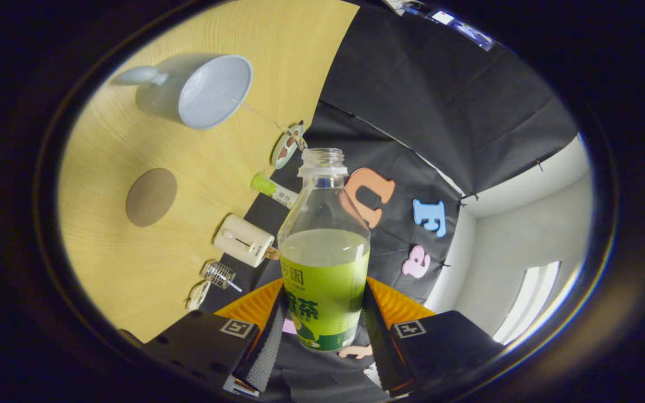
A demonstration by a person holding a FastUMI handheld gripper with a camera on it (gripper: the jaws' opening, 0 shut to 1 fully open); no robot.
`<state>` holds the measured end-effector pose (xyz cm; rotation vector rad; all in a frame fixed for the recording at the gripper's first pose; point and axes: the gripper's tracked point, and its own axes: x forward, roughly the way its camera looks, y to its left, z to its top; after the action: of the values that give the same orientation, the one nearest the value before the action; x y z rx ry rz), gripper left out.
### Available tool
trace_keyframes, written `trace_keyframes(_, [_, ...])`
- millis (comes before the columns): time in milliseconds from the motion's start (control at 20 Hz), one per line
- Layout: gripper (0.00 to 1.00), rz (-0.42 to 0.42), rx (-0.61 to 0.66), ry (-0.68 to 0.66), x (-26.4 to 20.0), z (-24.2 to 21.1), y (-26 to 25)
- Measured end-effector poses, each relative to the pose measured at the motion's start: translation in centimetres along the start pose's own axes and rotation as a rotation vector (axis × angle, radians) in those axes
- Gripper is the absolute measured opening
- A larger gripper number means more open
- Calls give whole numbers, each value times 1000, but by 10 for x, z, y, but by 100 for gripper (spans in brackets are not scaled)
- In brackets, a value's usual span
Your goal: Take the bottle from table, then pour the juice into the cup, finally place the bottle on the coaster
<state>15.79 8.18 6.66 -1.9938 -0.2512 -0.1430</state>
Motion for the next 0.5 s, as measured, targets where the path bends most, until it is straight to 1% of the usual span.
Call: trace_keyframes(500, [76,-9,-13,-10,1,7,-3])
